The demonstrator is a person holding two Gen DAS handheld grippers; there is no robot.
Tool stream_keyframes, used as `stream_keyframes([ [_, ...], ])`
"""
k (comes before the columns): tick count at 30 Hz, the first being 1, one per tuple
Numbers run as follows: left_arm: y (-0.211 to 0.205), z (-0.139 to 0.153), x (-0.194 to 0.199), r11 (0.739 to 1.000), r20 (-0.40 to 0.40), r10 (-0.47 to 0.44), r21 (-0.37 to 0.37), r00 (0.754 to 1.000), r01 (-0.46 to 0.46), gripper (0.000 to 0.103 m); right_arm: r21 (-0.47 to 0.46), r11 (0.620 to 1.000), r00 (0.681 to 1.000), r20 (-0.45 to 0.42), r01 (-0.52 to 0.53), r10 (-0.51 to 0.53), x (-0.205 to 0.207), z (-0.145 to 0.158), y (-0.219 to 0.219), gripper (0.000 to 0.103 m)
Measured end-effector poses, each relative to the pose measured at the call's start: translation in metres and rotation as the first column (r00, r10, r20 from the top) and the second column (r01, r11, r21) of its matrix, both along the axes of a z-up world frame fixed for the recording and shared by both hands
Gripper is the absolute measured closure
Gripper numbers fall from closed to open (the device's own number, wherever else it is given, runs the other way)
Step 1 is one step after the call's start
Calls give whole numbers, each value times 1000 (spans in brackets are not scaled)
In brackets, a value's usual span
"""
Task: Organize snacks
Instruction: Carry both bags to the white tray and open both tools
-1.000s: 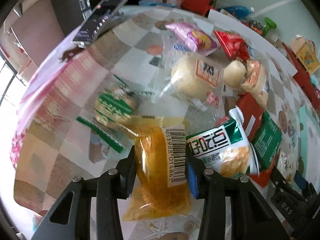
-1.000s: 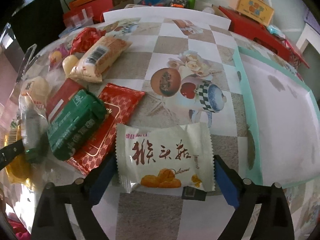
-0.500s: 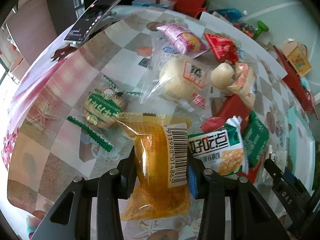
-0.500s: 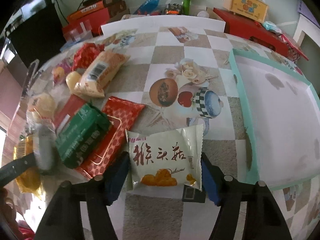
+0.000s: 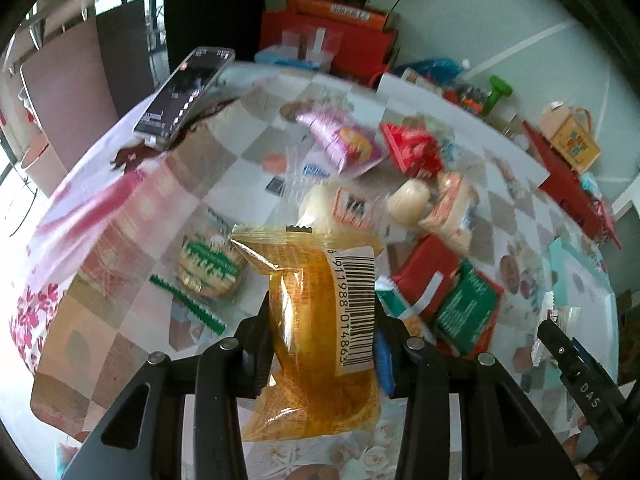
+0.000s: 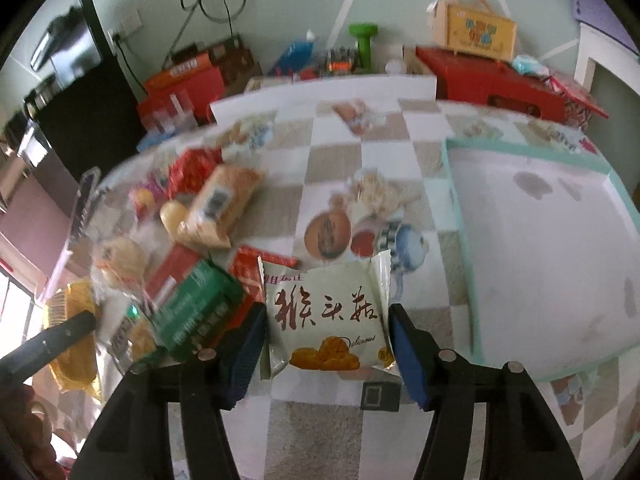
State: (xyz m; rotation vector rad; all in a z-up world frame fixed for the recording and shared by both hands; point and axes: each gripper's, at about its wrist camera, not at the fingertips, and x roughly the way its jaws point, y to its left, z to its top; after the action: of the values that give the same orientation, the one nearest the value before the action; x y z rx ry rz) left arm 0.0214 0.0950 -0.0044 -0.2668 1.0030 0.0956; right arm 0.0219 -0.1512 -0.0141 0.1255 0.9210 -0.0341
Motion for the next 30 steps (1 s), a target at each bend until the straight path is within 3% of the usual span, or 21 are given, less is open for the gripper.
stream_keyframes([
  [9, -15, 11, -1, 998, 64, -68, 10, 996, 68, 60, 12, 997, 993, 82, 81, -82, -1, 26, -34, 39],
  [17, -70, 29, 10, 974, 101, -225, 13, 969, 225, 60, 3, 962, 951, 156, 272, -269, -11, 46, -105, 39],
  [22, -120, 42, 21, 933, 123, -359, 14, 925, 360, 60, 12, 925, 913, 150, 381, -378, -18, 47, -146, 39],
  [26, -169, 41, 31, 876, 110, -479, -5, 871, 482, 60, 26, 889, 878, 147, 457, -455, -27, 46, -181, 39],
  [30, -221, 36, 38, 803, 95, -592, -12, 800, 595, 60, 54, 850, 843, 111, 524, -526, -33, 33, -214, 39],
])
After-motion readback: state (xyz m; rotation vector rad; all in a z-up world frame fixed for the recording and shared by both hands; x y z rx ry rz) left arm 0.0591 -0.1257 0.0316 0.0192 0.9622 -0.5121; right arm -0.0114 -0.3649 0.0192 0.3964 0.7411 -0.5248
